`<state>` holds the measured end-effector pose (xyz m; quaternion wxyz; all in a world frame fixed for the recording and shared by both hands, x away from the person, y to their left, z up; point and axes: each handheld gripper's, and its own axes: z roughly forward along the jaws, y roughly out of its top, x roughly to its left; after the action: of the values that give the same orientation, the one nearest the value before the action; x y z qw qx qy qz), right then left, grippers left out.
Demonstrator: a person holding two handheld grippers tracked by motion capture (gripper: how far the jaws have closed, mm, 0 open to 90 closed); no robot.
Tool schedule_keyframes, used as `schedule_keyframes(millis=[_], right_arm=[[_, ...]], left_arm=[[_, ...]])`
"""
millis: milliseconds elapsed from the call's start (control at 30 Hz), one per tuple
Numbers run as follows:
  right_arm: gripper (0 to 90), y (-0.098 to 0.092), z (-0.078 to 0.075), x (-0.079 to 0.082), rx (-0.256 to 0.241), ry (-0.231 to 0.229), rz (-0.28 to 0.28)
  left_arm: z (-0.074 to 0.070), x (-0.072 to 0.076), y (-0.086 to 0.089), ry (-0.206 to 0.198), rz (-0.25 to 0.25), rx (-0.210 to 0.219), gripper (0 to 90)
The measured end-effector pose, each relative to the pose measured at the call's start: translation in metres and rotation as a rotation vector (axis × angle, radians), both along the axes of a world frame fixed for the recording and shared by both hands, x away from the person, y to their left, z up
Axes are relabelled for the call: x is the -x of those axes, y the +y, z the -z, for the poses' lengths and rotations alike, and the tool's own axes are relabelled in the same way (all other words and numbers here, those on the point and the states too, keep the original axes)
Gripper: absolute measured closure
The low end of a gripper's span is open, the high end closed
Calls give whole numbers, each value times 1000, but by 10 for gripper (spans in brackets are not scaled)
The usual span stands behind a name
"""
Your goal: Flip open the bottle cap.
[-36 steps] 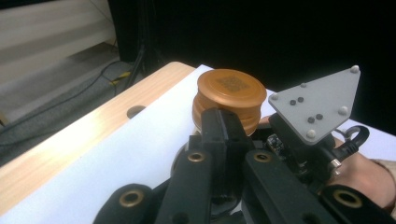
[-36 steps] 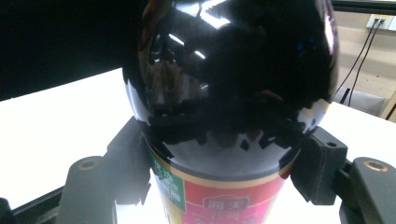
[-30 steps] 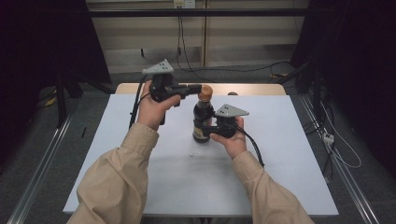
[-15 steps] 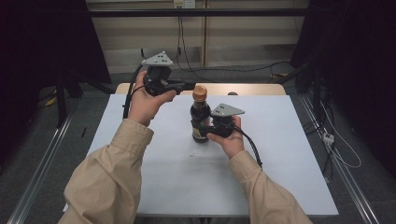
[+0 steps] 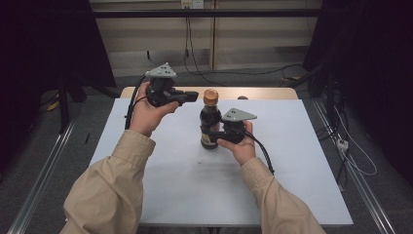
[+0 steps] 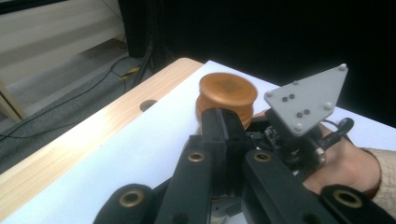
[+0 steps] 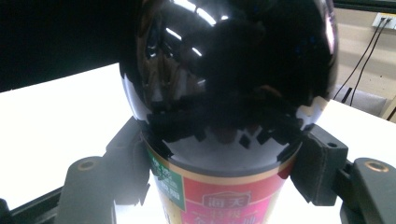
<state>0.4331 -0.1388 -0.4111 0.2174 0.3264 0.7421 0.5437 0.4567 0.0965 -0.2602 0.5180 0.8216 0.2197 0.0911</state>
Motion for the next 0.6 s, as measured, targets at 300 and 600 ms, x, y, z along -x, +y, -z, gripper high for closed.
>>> schedule_keyframes(millis=[300, 600], right_arm=[[307, 0, 1, 0, -6, -2, 3], [306, -1, 2, 0, -8, -5, 3]], left_arm=[[8, -3, 1, 14, 1, -10, 900], [12, -4, -7, 22, 17, -19, 900]])
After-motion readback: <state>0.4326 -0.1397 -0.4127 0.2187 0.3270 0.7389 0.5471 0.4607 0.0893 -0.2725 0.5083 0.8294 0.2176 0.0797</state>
